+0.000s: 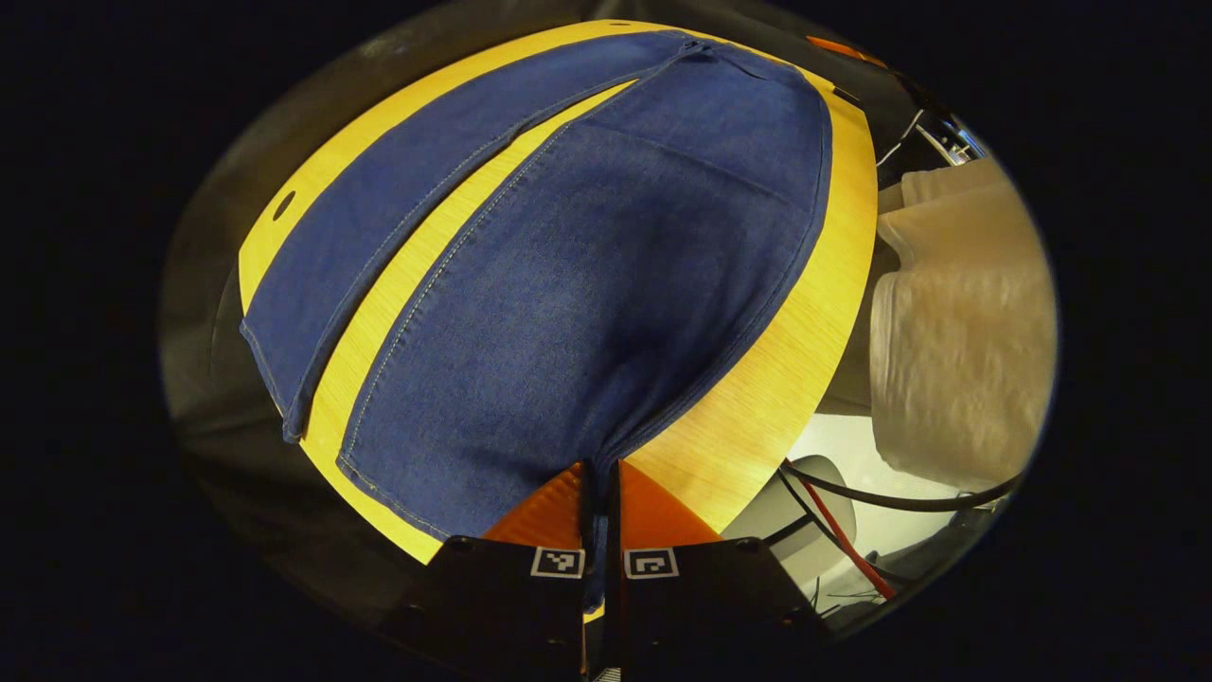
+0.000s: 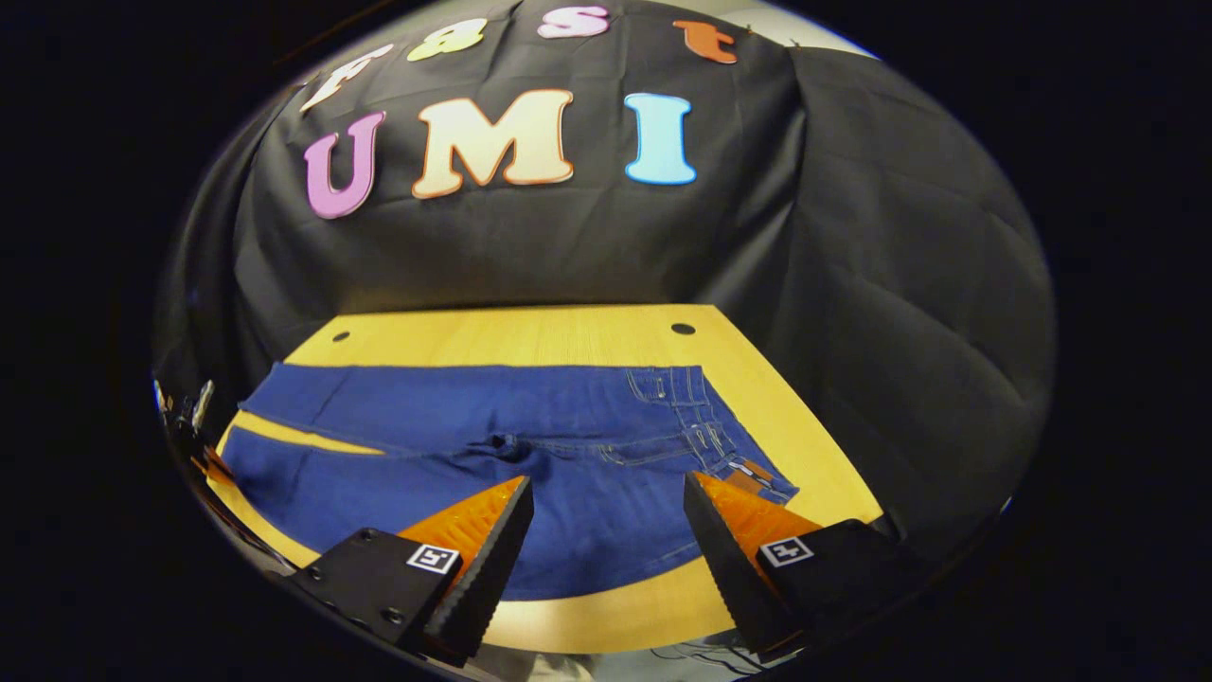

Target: Grasp the waist and the cuffs of the jeans and fold them to make the two legs overlap; first hold the waist and fold one-third of the jeans toward the cuffs, then hold the cuffs and fold the remaining one-third in the same direction to finish folding.

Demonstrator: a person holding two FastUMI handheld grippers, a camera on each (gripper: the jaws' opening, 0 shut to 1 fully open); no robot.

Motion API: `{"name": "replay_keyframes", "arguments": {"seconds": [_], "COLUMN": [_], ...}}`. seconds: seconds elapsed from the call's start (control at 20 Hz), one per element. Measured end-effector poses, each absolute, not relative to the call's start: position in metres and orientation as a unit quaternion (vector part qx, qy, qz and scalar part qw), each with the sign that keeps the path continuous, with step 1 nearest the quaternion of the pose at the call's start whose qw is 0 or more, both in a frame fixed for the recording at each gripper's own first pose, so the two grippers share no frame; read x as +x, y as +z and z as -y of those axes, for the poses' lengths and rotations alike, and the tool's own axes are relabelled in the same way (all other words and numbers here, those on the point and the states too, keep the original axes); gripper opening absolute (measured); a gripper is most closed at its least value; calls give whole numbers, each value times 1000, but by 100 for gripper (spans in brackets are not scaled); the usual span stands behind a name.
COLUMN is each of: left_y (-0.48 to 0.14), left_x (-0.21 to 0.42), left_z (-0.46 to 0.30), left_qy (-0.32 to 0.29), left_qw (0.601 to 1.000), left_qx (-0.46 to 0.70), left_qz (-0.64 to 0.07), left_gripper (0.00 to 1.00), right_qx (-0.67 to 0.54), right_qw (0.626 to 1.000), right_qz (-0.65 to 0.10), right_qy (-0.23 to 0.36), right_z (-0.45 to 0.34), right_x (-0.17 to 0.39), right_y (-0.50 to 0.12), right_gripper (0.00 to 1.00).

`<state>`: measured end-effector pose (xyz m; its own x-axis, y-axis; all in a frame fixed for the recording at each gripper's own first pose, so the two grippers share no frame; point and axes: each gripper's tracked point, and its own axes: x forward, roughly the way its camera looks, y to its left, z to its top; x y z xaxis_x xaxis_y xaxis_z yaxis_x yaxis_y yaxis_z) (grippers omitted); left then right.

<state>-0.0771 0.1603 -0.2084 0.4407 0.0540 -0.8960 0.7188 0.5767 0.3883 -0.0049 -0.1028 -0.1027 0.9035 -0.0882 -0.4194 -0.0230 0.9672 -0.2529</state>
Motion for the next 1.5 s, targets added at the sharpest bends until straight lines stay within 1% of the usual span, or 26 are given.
{"name": "replay_keyframes", "arguments": {"seconds": [0.1, 0.2, 0.35, 0.5, 0.65, 0.7, 0.75, 1.0, 1.15, 1.2, 1.3, 1.35, 1.4, 1.45, 1.5], "left_y": [-208, -208, -207, -207, -205, -206, -207, -205, -206, -206, -206, -205, -206, -206, -206], "left_x": [-78, -76, -77, -77, -78, -78, -78, -78, -77, -76, -77, -77, -76, -76, -76], "left_z": [-161, -160, -165, -169, -171, -173, -173, -171, -172, -173, -173, -172, -172, -173, -173], "left_qy": [-219, -209, -178, -159, -141, -137, -133, -127, -125, -125, -126, -126, -125, -125, -127], "left_qw": [745, 749, 763, 765, 765, 765, 765, 757, 757, 756, 753, 752, 752, 752, 751], "left_qx": [399, 386, 366, 369, 370, 370, 369, 371, 368, 368, 369, 368, 367, 367, 367], "left_qz": [-488, -495, -502, -503, -508, -509, -510, -523, -526, -527, -530, -531, -533, -533, -534], "left_gripper": [1, 1, 1, 1, 1, 1, 1, 1, 2, 2, 1, 1, 1, 2, 1], "right_qx": [-177, -235, -310, -355, -400, -408, -413, -445, -451, -454, -464, -468, -471, -474, -475], "right_qw": [949, 925, 875, 823, 773, 762, 752, 689, 662, 657, 644, 639, 635, 631, 630], "right_qz": [-262, -297, -359, -418, -456, -464, -471, -515, -538, -541, -545, -549, -552, -555, -557], "right_qy": [2, 38, 98, 149, 186, 197, 206, 247, 264, 266, 270, 268, 265, 262, 260], "right_z": [124, 138, 158, 175, 188, 189, 189, 197, 197, 196, 197, 198, 197, 196, 197], "right_x": [-4, -3, -3, -6, -1, 0, 4, 11, 11, 12, 14, 13, 12, 12, 13], "right_y": [-116, -126, -153, -185, -203, -208, -211, -234, -249, -247, -246, -247, -245, -245, -246], "right_gripper": [97, 100, 99, 100, 99, 100, 99, 100, 98, 98, 92, 95, 95, 93, 89]}}
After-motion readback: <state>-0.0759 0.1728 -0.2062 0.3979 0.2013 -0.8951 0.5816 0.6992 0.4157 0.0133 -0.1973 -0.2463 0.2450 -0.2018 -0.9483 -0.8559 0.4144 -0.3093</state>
